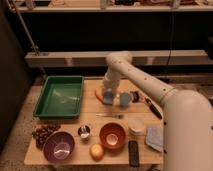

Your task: Place sponge in plastic cup

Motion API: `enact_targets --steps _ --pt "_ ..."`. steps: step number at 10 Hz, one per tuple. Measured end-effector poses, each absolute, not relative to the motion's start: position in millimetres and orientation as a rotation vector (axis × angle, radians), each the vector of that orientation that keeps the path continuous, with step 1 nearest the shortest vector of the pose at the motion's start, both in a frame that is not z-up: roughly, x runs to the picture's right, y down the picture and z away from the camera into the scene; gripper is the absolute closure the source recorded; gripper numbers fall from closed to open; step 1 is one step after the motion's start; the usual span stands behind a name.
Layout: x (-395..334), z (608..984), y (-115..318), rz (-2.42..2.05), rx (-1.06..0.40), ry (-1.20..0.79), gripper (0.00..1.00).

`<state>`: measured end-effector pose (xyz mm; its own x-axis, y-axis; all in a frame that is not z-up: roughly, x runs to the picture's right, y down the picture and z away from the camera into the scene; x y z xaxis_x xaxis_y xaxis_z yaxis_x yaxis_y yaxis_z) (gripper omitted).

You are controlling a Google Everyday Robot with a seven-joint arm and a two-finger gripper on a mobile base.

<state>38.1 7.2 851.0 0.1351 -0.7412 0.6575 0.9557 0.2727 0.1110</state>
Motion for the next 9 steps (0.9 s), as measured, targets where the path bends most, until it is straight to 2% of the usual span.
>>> enact_targets --steps 5,9 --pt "40.4 851.8 5.2 -1.271 -0.383 -0.677 1.00" --pt "87.5 880.7 -10.5 -1.197 -0.437 -0.661 1.00"
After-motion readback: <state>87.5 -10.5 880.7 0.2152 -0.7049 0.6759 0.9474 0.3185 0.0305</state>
